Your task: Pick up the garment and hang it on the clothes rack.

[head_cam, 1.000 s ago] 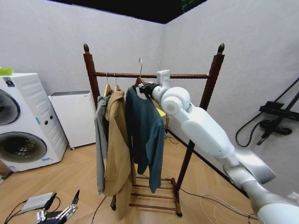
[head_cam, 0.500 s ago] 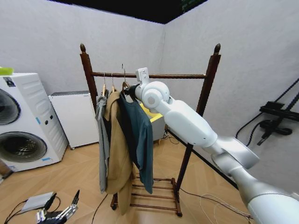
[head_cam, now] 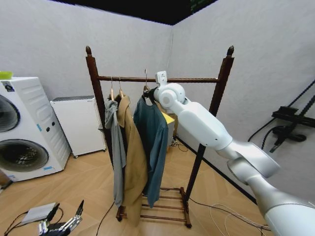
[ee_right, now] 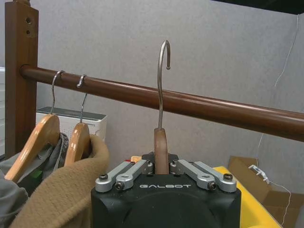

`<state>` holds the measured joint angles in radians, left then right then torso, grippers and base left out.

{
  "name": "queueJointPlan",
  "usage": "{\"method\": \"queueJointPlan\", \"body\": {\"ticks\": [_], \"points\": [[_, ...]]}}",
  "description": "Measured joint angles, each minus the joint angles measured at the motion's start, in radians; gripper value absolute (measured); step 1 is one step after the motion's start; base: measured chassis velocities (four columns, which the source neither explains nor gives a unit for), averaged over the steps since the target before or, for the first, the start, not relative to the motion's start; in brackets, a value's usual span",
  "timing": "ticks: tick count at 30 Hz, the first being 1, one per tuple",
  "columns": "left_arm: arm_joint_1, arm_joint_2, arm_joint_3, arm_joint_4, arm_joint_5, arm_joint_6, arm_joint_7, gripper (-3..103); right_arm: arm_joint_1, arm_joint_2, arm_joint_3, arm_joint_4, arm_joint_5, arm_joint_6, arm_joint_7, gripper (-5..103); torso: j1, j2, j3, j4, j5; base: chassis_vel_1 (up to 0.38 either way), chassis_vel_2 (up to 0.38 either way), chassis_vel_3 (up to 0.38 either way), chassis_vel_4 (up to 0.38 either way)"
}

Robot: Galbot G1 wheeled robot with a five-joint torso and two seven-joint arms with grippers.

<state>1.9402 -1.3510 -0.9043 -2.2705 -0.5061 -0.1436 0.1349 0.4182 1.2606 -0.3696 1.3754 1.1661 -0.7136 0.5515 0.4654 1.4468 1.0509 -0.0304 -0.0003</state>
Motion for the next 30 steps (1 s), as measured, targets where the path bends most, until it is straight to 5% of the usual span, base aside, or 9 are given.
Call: {"method": "queueJointPlan", "body": {"ticks": [17,30], "points": [[0.0,0.0,0.0,0.0,0.0,0.0,0.0,100,0.049,0.086,-0.019,-0.198,-0.052,0.011,-0.019,9,0.0,0.0,0.0,-0.0002,0.0002,0.0,0.0,0.0,0.0],[0.0,0.0,0.0,0.0,0.0,0.0,0.0,100,0.024,0.076,-0.02,-0.194,-0.009,-0.007,0.007,9,0.0,0.0,0.0,-0.0003,0.0003,0.0,0.0,0.0,0.0]]}}
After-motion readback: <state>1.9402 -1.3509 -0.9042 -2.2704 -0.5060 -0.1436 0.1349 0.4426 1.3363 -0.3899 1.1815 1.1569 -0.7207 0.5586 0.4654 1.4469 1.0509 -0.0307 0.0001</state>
